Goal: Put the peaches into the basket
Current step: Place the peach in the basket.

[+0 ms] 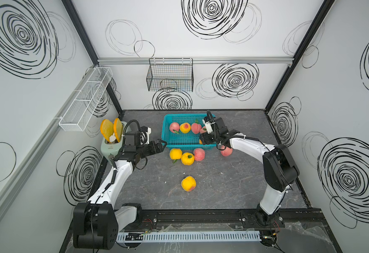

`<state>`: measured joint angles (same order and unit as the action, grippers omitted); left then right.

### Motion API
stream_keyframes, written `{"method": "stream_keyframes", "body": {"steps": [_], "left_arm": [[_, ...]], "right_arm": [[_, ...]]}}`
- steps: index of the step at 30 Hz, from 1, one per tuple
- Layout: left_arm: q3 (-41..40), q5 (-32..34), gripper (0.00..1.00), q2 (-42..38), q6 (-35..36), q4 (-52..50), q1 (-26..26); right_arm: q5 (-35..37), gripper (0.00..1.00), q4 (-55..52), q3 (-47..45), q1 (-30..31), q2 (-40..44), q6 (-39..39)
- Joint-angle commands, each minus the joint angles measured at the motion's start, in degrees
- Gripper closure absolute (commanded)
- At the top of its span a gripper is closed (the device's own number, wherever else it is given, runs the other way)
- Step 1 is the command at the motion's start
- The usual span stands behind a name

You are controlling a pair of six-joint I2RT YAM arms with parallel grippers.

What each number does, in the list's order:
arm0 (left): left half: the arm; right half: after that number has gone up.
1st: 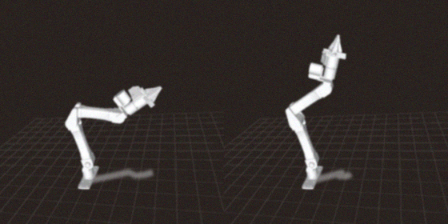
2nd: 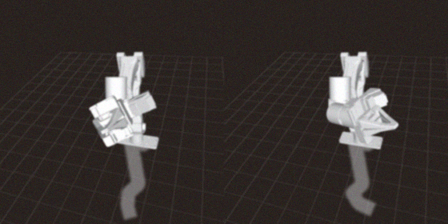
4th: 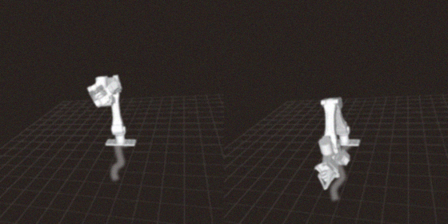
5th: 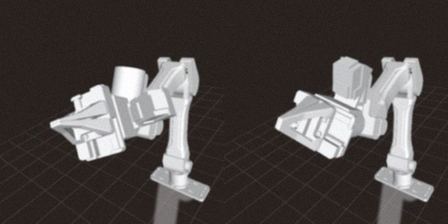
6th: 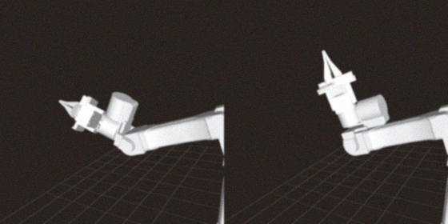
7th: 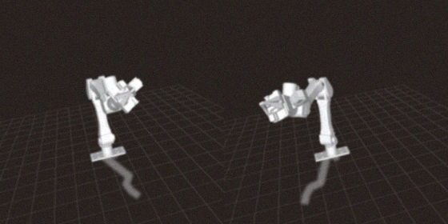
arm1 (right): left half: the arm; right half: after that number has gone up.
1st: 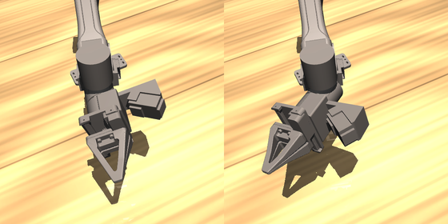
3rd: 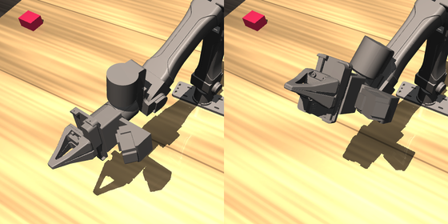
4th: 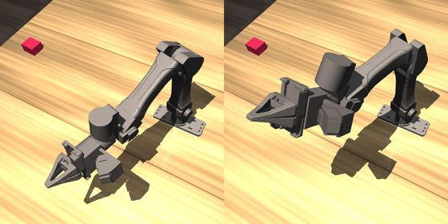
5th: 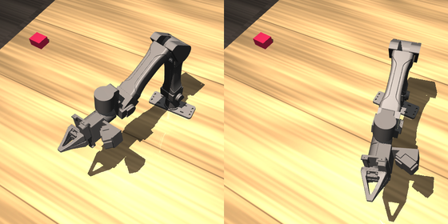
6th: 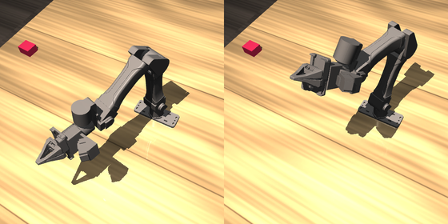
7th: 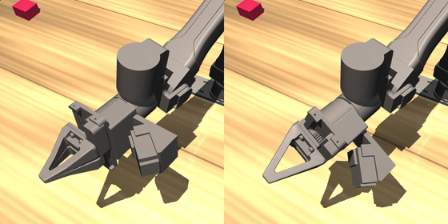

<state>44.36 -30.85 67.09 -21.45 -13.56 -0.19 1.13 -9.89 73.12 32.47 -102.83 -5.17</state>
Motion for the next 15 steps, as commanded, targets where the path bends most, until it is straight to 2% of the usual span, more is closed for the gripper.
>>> {"method": "stream_keyframes", "body": {"steps": [1,15], "left_arm": [[-0.35,-1.05,0.08,0.23,0.17,1.42,-0.69],[-0.46,-0.81,0.08,0.77,0.04,1.61,-0.19]], "right_arm": [[-0.44,0.16,2.47,-1.41,0.44,3.66,-0.43],[2.98,0.15,12.69,-13.10,-1.03,14.83,-3.10]]}}
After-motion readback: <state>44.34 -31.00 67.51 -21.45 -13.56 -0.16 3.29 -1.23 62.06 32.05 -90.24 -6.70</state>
